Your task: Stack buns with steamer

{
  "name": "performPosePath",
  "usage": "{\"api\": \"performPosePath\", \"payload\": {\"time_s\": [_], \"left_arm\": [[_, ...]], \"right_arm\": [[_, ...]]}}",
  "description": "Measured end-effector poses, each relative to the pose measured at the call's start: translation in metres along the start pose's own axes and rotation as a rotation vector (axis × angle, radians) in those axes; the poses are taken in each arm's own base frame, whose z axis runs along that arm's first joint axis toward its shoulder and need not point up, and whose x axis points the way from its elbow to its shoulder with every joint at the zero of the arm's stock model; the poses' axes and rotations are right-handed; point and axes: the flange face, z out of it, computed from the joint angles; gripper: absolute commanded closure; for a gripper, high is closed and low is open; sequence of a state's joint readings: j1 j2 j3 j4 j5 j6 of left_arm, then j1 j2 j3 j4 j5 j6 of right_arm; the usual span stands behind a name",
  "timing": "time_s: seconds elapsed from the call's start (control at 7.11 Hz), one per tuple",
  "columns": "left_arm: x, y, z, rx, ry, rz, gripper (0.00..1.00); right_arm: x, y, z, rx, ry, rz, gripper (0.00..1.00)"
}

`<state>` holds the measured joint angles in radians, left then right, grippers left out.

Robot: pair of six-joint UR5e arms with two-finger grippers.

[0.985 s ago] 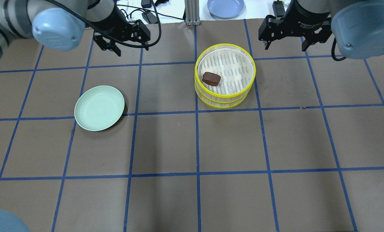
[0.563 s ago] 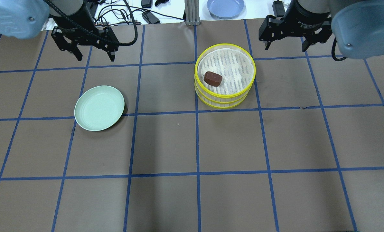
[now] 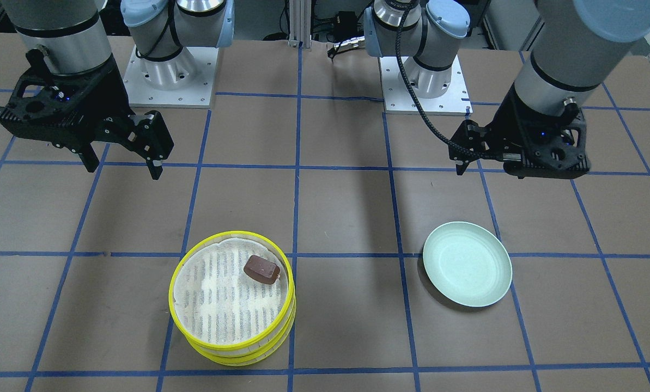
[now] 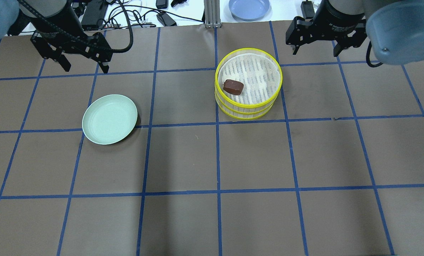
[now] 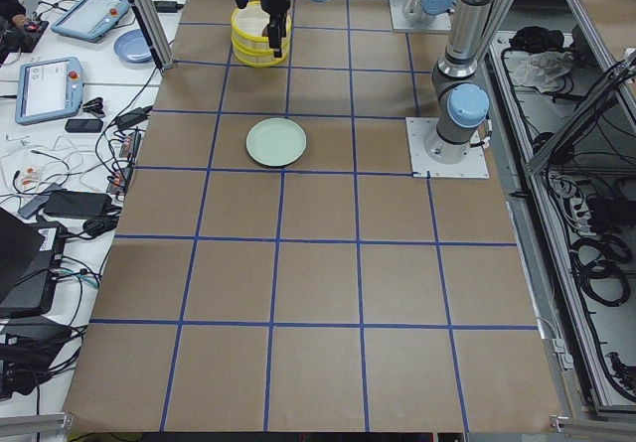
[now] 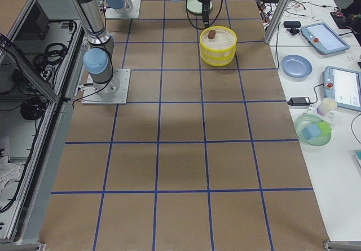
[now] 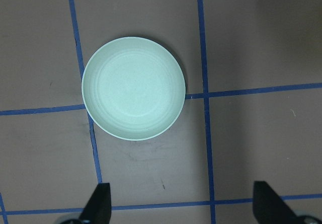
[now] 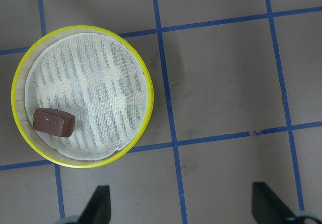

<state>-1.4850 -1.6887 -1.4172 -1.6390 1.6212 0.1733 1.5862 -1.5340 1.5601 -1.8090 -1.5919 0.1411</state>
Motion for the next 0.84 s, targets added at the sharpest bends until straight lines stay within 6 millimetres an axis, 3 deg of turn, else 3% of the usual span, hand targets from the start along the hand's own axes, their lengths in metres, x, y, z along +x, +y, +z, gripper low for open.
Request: {"api": "performPosePath", "payload": {"time_s": [0.42, 0.84], "left_arm": [[0.000, 0.019, -0.008, 0.015, 0.061, -0.040, 0.00], [0.029, 0.027, -0.008, 0.041, 0.059, -0.081, 0.00]], "right_arm": [[0.000, 0.000, 0.001, -0.001, -0.001, 0.000, 0.00], [0.000, 0.001, -0.001, -0.003, 0.001, -0.006, 0.00]]}}
